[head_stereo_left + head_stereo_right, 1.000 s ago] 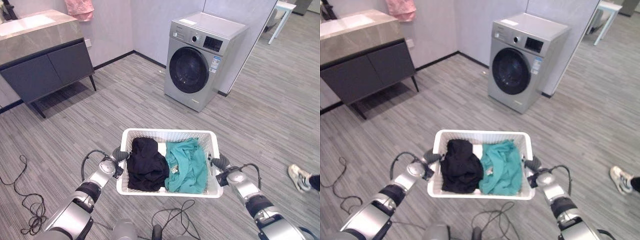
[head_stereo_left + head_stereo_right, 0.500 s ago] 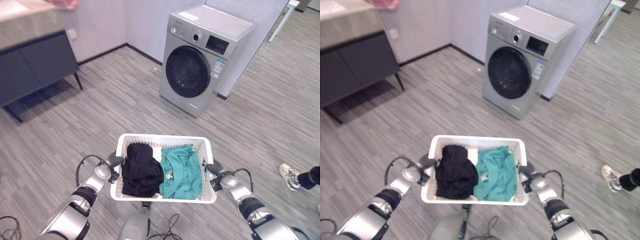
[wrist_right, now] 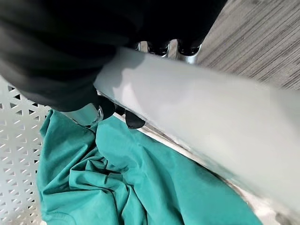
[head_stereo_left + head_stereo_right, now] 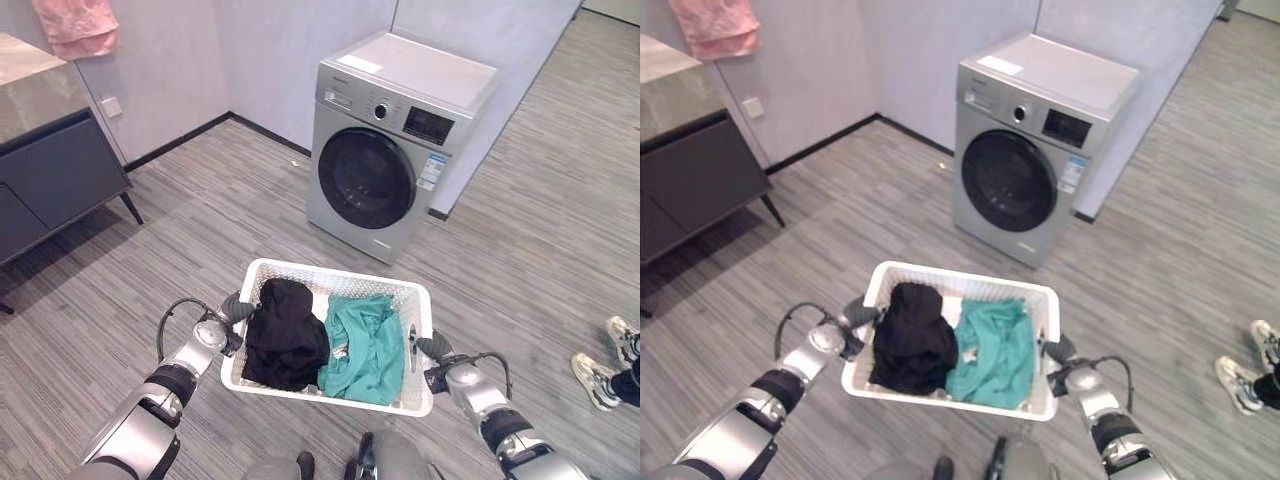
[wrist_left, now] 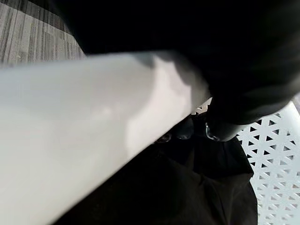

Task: Grab the laundry basket,head to the washer,open it,put in the laundry and shut it.

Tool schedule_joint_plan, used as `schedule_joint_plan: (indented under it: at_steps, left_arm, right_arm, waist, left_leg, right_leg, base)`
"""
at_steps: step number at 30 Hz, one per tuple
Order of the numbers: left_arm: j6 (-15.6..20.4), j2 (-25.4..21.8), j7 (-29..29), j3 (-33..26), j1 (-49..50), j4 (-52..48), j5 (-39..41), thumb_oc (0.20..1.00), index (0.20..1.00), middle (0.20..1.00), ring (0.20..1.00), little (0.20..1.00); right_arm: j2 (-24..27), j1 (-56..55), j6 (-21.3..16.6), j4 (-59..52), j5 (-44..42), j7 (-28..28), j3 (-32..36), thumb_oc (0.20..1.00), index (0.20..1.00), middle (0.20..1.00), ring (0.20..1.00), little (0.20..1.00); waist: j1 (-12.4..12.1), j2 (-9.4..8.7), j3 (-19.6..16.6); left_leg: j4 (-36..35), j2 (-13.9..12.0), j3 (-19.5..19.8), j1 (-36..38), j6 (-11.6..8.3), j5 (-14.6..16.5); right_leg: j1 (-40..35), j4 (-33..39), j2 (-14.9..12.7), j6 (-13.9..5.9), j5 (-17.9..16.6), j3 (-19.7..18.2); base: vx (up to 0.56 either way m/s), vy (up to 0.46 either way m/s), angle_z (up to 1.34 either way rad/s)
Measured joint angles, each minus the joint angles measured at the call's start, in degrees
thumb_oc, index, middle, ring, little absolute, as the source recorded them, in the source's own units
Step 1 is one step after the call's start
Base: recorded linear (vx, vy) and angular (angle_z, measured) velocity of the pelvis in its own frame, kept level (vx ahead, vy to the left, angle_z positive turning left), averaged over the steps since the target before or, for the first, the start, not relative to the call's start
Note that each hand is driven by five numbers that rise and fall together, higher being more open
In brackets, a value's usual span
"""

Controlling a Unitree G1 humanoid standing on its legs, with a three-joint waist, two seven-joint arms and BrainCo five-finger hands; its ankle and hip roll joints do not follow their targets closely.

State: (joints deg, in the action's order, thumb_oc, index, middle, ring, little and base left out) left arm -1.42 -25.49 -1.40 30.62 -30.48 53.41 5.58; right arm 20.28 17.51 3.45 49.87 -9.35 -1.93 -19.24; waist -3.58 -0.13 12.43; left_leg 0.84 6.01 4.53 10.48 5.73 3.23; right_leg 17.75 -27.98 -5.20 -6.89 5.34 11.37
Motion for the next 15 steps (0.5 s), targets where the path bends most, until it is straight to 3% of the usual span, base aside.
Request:
schedule_joint_plan:
  at_steps: [4, 9, 10, 11, 13, 15]
  left_arm:
    - [0.0, 1.3, 0.0, 0.2, 0.2, 2.2, -1.7, 0.2, 0.2, 0.2, 0.2, 0.2]
    - [0.0, 1.8, 0.0, 0.0, 0.2, 2.9, -2.3, 0.2, 0.2, 0.2, 0.2, 0.2]
    - [0.0, 2.2, 0.0, -0.2, 0.6, 2.9, -2.3, 0.2, 0.2, 0.2, 0.2, 0.2]
    - [0.0, 3.8, -0.5, -1.1, 2.2, 3.4, -2.5, 0.2, 0.2, 0.2, 0.2, 0.2]
    - [0.5, 3.9, -0.5, -1.5, 2.7, 3.2, -3.3, 0.2, 0.2, 0.2, 0.2, 0.2]
    - [1.0, 3.8, -0.5, -2.3, 3.0, 1.7, -3.4, 0.2, 0.2, 0.2, 0.2, 0.2]
  right_arm:
    - [0.0, 0.0, 0.1, 1.3, 0.0, 0.4, 0.1, 0.2, 0.2, 0.2, 0.2, 0.2]
    - [0.0, -0.8, 0.2, 0.9, 0.0, 0.7, 0.3, 0.2, 0.2, 0.2, 0.2, 0.2]
    - [-0.1, -2.3, 0.2, 0.6, 0.0, 0.8, 0.2, 0.2, 0.2, 0.2, 0.2, 0.2]
    - [0.4, -2.6, 0.3, 0.5, 0.1, 0.4, 0.8, 0.2, 0.2, 0.2, 0.2, 0.2]
    - [0.9, -2.6, 0.2, -0.5, 0.1, 0.5, 1.4, 0.2, 0.2, 0.2, 0.2, 0.2]
    - [1.3, -3.1, 0.2, -1.9, 0.0, 0.5, 1.9, 0.2, 0.2, 0.2, 0.2, 0.2]
  waist:
    - [0.3, 0.15, -0.3]
    - [2.2, -0.94, -1.5]
    - [2.0, -3.78, -3.3]
    - [1.7, -0.99, -5.0]
    - [2.0, -1.52, -5.4]
    - [2.7, -2.17, -5.5]
  left_leg:
    - [-0.5, 0.8, -0.2, 3.1, -1.39, 0.9]
    - [-0.7, 0.6, 2.8, 7.0, -5.27, 3.3]
    - [0.6, 1.9, 2.3, 8.7, -8.14, 5.2]
    - [1.5, -0.9, 2.5, 9.6, -9.04, 6.3]
    - [7.7, -1.4, 2.2, 7.1, -9.95, 7.0]
    - [8.2, -4.1, 1.3, 6.6, -8.38, 8.6]
  right_leg:
    - [-0.8, 12.7, 0.6, 0.49, -5.3, -3.7]
    - [-6.1, 24.7, 1.2, 1.83, -11.3, -7.6]
    - [-9.7, 27.4, 0.3, 7.11, -17.9, -7.8]
    - [-11.3, 28.1, 2.7, 7.11, -18.4, -6.7]
    - [-13.7, 29.6, 3.0, 8.45, -17.4, -6.6]
    - [-15.2, 30.2, 4.1, 9.31, -16.1, -6.2]
  base:
    - [0.3, -0.119, 0.46]
    - [0.26, -0.184, 0.38]
    - [0.39, -0.348, 0.2]
    - [0.37, -0.338, 0.06]
    - [0.2, -0.207, 0.05]
    - [0.18, -0.263, 0.34]
